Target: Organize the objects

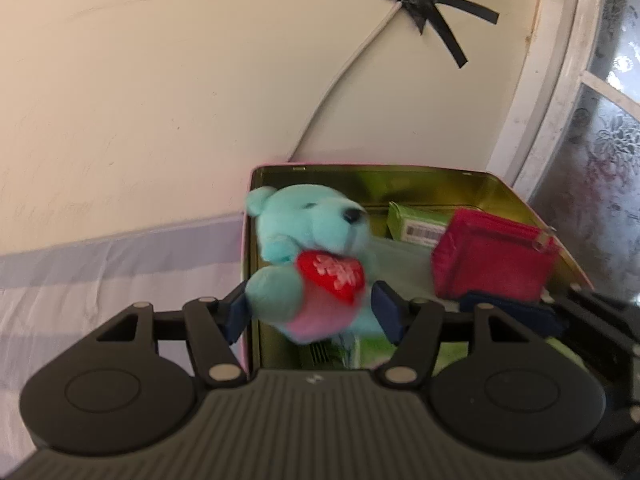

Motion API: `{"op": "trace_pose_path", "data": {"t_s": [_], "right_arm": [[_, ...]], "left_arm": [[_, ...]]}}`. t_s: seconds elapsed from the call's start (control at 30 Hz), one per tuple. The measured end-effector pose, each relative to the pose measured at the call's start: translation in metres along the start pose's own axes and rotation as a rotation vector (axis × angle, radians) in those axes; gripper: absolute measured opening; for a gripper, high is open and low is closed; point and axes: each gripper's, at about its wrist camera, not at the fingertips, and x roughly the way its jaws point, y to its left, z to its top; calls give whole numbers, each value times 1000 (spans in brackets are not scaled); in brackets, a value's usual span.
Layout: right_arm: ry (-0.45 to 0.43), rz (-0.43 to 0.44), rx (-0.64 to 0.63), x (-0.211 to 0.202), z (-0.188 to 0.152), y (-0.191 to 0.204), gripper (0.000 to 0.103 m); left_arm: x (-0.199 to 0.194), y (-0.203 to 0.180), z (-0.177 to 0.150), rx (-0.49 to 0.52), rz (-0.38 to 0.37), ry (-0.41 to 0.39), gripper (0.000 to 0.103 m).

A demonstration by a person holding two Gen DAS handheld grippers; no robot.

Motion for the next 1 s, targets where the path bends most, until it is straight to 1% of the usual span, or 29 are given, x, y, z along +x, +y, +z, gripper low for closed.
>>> {"op": "trace_pose_path", "data": {"t_s": [0.17,0.23,0.33,0.43,0.5,0.7,0.8,0.83,0.87,0.9,1.0], "right_arm": [[-129,-38,-6,-49,-32,20,70],[-171,-41,30,-67,-47,25,71],[-211,-52,99,-91,-67,35,71],[-219,-72,178,-114,-92,36,71],[-206,-78,233,-126,-108,35,71],[-161,-79,380,-150,-137,31,71],[-159,-81,410,-161,-144,33,72],[-161,-77,415,-165,-145,35,72],[-165,-74,417,-169,-146,37,72],[-171,-72,415,-174,-147,41,72],[-196,-75,397,-186,-147,52,72]], "left_arm": [[-44,-13,-25,37,8,-45,66],[-65,-18,-36,54,18,-64,66],[-92,-28,-56,87,67,-87,66],[-112,-35,-76,128,125,-116,66],[-126,-37,-90,140,149,-122,66],[-154,-27,-123,94,183,-113,67],[-166,-25,-138,103,217,-129,68],[-170,-25,-142,110,229,-136,70],[-174,-25,-148,117,239,-143,74],[-178,-25,-152,120,247,-150,74],[-187,-24,-164,117,244,-153,74]]}}
